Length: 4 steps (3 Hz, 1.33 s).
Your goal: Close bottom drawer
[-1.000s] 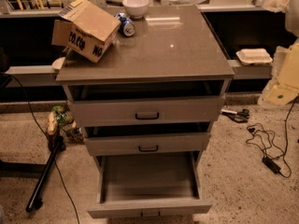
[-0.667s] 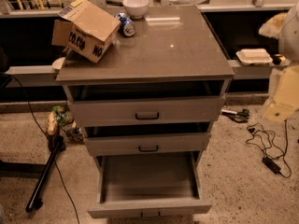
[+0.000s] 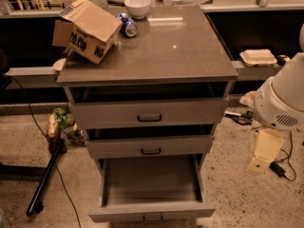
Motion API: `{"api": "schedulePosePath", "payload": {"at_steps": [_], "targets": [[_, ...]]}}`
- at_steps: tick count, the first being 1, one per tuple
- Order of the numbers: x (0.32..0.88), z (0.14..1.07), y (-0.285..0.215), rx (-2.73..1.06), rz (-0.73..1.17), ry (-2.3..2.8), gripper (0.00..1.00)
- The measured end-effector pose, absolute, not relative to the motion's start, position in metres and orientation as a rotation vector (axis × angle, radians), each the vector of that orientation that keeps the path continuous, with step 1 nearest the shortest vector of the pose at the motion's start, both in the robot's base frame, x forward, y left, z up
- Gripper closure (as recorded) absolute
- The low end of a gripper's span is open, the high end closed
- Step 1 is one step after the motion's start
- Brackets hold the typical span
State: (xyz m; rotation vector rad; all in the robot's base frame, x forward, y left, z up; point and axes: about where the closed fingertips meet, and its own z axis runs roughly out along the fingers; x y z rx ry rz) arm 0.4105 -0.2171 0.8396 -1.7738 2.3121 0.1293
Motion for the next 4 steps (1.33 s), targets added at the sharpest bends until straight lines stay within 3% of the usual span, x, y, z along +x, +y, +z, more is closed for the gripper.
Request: {"api": "schedulePosePath", "payload": {"at_steps": [2,4], "targets": [[0.409,0.827,-0.215,-1.792,0.144,2.301,0.0],[0.418,0.704,-0.211,-1.802,0.209,2.367,0.0]]}}
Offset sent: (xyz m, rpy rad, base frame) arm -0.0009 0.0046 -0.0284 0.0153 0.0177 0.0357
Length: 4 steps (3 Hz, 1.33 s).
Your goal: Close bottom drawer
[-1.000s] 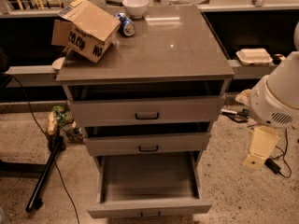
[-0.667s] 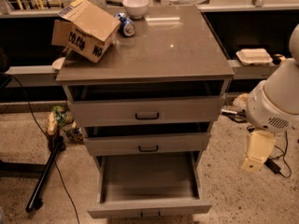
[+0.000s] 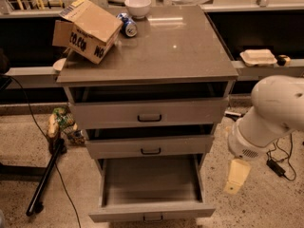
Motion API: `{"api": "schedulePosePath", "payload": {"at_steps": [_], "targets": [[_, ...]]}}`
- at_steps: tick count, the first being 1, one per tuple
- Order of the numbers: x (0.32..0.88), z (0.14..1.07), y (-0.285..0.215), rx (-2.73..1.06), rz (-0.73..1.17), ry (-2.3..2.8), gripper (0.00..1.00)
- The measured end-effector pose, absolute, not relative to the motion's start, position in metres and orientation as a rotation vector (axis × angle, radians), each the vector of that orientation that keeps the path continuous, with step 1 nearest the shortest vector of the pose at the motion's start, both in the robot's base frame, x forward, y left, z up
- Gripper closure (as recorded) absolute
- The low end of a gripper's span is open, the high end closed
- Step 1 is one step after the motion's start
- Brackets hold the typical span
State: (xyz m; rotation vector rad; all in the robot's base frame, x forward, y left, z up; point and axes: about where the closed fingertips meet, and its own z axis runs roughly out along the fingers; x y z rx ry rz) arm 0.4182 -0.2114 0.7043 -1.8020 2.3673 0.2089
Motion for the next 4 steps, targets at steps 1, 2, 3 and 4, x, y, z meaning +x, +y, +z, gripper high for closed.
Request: {"api": "schedulePosePath", "payload": {"at_steps": [1,2,3,4], "targets": [[0.418,0.649,-0.206,-1.782,0.279,2.4,0.0],[0.412,0.582,-0.191,-1.753,0.448,2.422,0.0],[0.412,0.581,-0.191,-1.753,0.448,2.422,0.0],[0.416,0.548,-0.189,-1.769,0.435,2.41,0.0]]}}
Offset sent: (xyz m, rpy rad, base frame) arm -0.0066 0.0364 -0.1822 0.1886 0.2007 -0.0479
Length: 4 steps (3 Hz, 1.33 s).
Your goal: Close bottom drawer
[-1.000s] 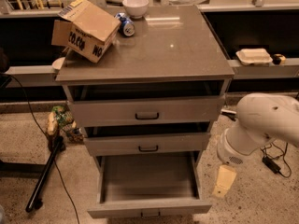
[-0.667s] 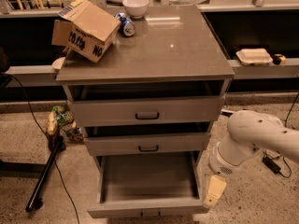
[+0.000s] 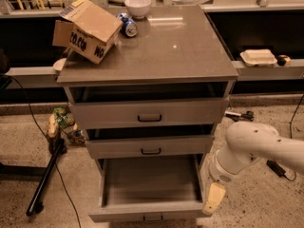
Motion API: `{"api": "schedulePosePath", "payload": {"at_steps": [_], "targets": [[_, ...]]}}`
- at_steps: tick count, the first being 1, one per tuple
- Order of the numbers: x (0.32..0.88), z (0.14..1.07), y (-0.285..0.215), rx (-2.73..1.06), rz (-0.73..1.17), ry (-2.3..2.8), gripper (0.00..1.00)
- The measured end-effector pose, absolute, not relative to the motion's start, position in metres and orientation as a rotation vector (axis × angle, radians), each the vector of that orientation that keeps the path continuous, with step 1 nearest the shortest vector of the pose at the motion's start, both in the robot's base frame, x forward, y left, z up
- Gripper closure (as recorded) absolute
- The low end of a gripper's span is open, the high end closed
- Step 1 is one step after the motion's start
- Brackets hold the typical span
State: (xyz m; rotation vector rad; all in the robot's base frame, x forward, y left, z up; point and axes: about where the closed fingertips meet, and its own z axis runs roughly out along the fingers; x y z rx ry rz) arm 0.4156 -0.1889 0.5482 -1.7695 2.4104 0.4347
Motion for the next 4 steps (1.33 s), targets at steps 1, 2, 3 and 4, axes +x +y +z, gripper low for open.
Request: {"api": "schedulePosePath", "payload": {"at_steps": [1,2,3,4], "targets": [[0.42,0.504,-0.183,-1.81,0.447,2.355,0.0],[0.426,0.464,-0.175,-1.824,0.489,2.308,0.0],[0.43,0.425,-0.167,-1.81,0.552,2.28,0.0],[0.43,0.385,-0.157,-1.802,0.643,2.238,0.0]]}}
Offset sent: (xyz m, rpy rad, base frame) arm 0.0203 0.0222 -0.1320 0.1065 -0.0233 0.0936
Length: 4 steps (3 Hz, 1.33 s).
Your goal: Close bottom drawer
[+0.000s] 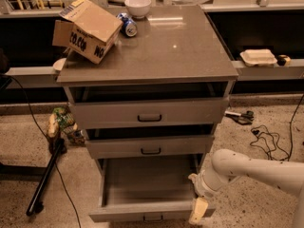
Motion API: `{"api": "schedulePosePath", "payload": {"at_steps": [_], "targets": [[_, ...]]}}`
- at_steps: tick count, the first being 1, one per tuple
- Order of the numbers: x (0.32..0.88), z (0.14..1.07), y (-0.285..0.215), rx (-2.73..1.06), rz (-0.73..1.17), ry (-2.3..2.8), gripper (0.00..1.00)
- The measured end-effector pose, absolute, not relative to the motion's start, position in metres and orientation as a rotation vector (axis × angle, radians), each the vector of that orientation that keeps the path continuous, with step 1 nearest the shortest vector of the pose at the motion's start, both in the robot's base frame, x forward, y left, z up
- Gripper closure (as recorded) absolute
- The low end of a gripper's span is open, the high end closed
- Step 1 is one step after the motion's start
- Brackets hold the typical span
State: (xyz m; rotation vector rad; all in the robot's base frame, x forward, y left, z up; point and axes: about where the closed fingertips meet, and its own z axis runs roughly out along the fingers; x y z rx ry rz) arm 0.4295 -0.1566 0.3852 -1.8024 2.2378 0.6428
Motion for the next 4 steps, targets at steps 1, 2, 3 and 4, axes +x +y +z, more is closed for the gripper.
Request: {"api": "schedulePosePath", "payload": {"at_steps": [1,2,3,4], "targets": [[0.43,0.385,-0.157,-1.802,0.643,2.238,0.0],[0.435,0.356,-0.16,-1.825,0.647,2.229,0.14],[0.446,0.29,-0.168,-1.877,0.662,2.189,0.38],[0.441,0.241,-0.171,-1.912,0.673,2.14,0.61]]}}
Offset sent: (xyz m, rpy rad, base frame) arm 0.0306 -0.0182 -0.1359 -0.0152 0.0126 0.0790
